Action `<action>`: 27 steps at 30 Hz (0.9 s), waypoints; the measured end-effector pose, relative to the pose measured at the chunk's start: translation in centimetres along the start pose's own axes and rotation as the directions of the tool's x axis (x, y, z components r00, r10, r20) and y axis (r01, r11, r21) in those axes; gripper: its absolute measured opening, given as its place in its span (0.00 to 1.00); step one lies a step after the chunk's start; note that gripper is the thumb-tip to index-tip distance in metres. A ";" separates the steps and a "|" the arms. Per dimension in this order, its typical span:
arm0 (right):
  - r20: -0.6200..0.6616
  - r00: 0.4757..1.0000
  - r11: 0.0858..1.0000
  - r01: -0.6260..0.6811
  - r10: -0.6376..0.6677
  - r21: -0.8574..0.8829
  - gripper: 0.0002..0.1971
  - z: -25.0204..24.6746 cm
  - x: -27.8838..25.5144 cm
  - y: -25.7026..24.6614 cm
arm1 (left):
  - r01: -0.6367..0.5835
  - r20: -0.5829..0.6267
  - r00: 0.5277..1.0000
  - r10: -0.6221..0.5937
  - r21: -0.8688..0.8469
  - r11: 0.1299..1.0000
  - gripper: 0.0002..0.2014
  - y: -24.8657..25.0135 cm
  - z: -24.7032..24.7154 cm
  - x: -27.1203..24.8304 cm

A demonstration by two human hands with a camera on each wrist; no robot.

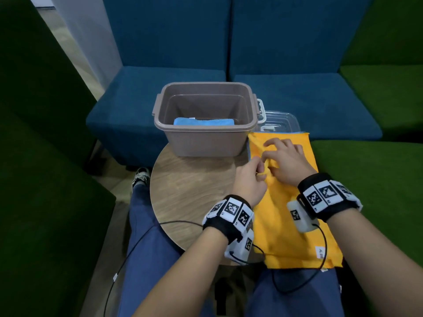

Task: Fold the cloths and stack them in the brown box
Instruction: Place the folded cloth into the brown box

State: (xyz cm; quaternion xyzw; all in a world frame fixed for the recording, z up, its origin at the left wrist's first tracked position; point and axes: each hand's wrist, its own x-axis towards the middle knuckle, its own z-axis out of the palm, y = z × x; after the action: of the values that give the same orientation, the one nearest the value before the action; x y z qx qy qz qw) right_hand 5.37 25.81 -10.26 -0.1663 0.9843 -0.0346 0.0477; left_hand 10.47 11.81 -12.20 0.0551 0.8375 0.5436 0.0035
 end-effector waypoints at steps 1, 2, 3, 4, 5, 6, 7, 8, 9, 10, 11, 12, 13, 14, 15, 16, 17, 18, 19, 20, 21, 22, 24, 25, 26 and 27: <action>-0.050 0.998 1.000 -0.031 0.031 -0.006 0.12 -0.5 0.0 0.4 | -0.027 -0.012 1.000 0.027 -0.026 0.999 0.12 0.2 -0.5 0.0; -0.087 0.995 0.998 -0.059 0.057 -0.010 0.12 -0.9 0.0 0.7 | -0.043 -0.023 0.999 0.042 -0.053 0.998 0.12 0.1 -1.0 0.0; -0.119 0.990 0.997 -0.077 0.076 -0.006 0.11 -1.2 0.0 1.1 | -0.047 -0.042 0.998 0.044 -0.073 0.996 0.11 0.1 -1.6 -0.1; -0.153 0.984 0.996 -0.091 0.090 0.003 0.10 -1.3 0.0 1.4 | -0.052 -0.077 0.996 0.044 -0.096 0.994 0.10 -0.1 -2.3 -0.1; -0.196 0.975 0.995 -0.100 0.102 0.022 0.09 -1.4 0.0 1.6 | -0.052 -0.108 0.993 0.039 -0.121 0.991 0.08 -0.4 -3.2 -0.1; -0.247 0.962 0.993 -0.108 0.117 0.051 0.07 -1.4 -0.1 1.8 | -0.050 -0.122 0.992 0.033 -0.145 0.988 0.08 -1.0 -4.2 -0.2; -0.300 0.944 0.989 -0.115 0.137 0.091 0.06 -1.5 -0.2 2.0 | -0.037 -0.100 0.995 0.022 -0.150 0.988 0.14 -1.4 -5.5 -0.3; -0.347 0.924 0.983 -0.124 0.163 0.133 0.06 -1.5 -0.2 2.0 | -0.007 -0.026 1.000 0.004 -0.138 0.990 0.22 -2.0 -6.7 -0.4; -0.389 0.902 0.977 -0.129 0.188 0.172 0.05 -1.6 -0.3 1.9 | 0.032 0.098 0.995 -0.023 -0.088 0.996 0.26 -2.4 -8.0 -0.7; -0.429 0.880 0.970 -0.127 0.206 0.205 0.04 -1.6 -0.3 1.6 | 0.042 0.247 0.968 -0.043 0.010 0.999 0.24 -2.9 -9.1 -1.2; -0.465 0.858 0.966 -0.119 0.216 0.229 0.04 -1.8 -0.2 1.3 | 0.025 0.389 0.918 -0.073 0.128 0.992 0.16 -3.3 -10.1 -1.7; -0.498 0.838 0.963 -0.109 0.222 0.246 0.03 -1.9 0.0 1.0 | 0.006 0.474 0.872 -0.121 0.236 0.972 0.10 -3.9 -11.0 -2.1; -0.525 0.819 0.958 -0.099 0.233 0.271 0.03 -2.0 0.2 0.7 | 0.002 0.492 0.855 -0.162 0.309 0.951 0.08 -4.6 -11.9 -2.4; -0.547 0.798 0.945 -0.083 0.252 0.315 0.04 -2.1 0.4 0.5 | 0.025 0.466 0.863 -0.194 0.346 0.938 0.08 -5.4 -13.1 -2.5; -0.572 0.771 0.923 -0.055 0.281 0.381 0.05 -2.3 0.5 0.4 | 0.060 0.416 0.883 -0.215 0.355 0.933 0.07 -6.1 -14.2 -2.5; -0.598 0.735 0.890 -0.017 0.320 0.456 0.06 -2.4 0.5 0.3 | 0.099 0.359 0.906 -0.222 0.330 0.939 0.06 -6.6 -15.5 -2.5; -0.614 0.699 0.851 0.017 0.366 0.525 0.06 -2.6 0.4 0.2 | 0.137 0.295 0.930 -0.220 0.278 0.951 0.04 -6.7 -16.8 -2.6; -0.621 0.672 0.817 0.041 0.403 0.575 0.07 -2.6 0.3 0.2 | 0.173 0.218 0.951 -0.221 0.217 0.961 0.03 -6.9 -18.0 -2.7; -0.627 0.654 0.800 0.054 0.423 0.597 0.07 -2.6 0.0 0.1 | 0.186 0.134 0.970 -0.204 0.136 0.973 0.04 -6.8 -19.1 -2.8; -0.635 0.643 0.798 0.061 0.428 0.599 0.08 -2.5 -0.2 -0.1 | 0.168 0.045 0.984 -0.170 0.046 0.985 0.04 -6.7 -19.9 -3.0; -0.645 0.633 0.800 0.066 0.428 0.596 0.10 -2.4 -0.5 -0.4 | 0.130 -0.047 0.990 -0.131 -0.020 0.991 0.02 -6.6 -20.6 -3.2; -0.657 0.618 0.802 0.072 0.431 0.593 0.12 -2.3 -0.9 -0.8 | 0.085 -0.147 0.985 -0.093 -0.058 0.995 0.02 -6.5 -21.0 -3.4; -0.676 0.583 0.799 0.074 0.451 0.597 0.17 -2.1 -1.6 -1.4 | 0.014 -0.351 0.935 -0.046 -0.093 0.996 0.07 -6.4 -21.4 -3.8; -0.683 0.568 0.797 0.075 0.460 0.599 0.18 -2.1 -1.9 -1.6 | -0.003 -0.440 0.897 -0.048 -0.115 0.993 0.08 -6.4 -21.5 -4.0; -0.689 0.559 0.799 0.077 0.461 0.597 0.19 -2.2 -2.2 -1.7 | -0.015 -0.514 0.856 -0.049 -0.120 0.993 0.10 -6.3 -21.4 -4.2; -0.692 0.559 0.802 0.077 0.458 0.592 0.19 -2.3 -2.5 -1.8 | -0.031 -0.571 0.820 -0.033 -0.102 0.994 0.11 -6.3 -21.4 -4.3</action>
State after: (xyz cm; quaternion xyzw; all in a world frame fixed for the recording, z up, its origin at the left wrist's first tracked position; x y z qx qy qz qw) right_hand 8.09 25.06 -7.63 0.0038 0.8502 -0.3878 -0.3561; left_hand 12.76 -10.62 -9.39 -0.1110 0.7699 0.5788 -0.2446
